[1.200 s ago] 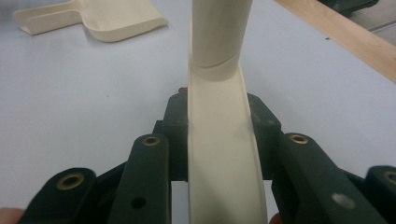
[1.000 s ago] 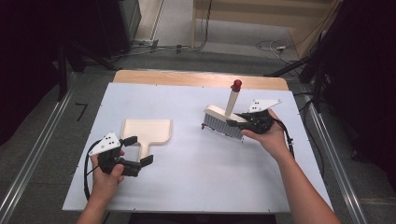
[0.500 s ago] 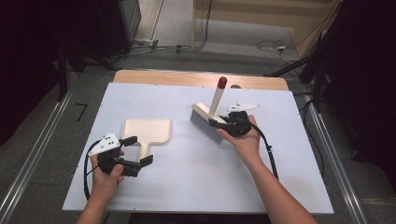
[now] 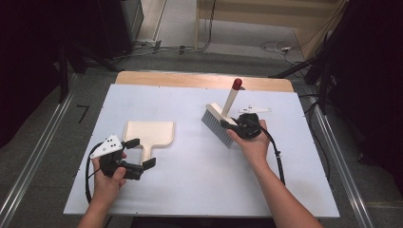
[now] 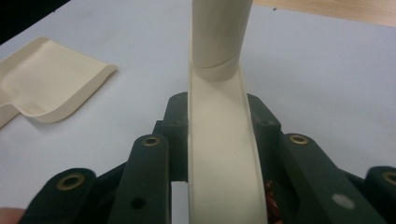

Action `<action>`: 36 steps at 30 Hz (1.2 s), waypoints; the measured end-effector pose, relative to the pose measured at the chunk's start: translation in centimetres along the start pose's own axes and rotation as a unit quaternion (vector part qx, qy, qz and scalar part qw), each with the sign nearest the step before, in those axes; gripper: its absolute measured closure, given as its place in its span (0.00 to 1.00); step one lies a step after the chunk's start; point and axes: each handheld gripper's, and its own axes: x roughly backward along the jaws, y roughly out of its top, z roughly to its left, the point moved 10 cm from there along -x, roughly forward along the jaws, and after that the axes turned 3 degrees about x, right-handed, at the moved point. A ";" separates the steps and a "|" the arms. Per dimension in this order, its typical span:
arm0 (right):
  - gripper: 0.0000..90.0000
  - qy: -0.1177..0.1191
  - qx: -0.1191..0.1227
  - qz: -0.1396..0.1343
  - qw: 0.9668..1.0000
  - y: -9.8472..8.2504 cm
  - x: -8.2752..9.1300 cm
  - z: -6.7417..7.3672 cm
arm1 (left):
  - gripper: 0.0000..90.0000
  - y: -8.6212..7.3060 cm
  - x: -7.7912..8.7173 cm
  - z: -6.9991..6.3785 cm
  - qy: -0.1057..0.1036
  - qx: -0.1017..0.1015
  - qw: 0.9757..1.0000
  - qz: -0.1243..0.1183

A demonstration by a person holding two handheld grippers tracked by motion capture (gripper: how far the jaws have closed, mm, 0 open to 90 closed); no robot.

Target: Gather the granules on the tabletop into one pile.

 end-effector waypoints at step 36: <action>0.72 -0.247 -0.015 -0.014 0.969 -2.7 5.0 -4.6 | 0.01 0.1 0.0 -0.2 0.000 -0.003 1.000 -0.001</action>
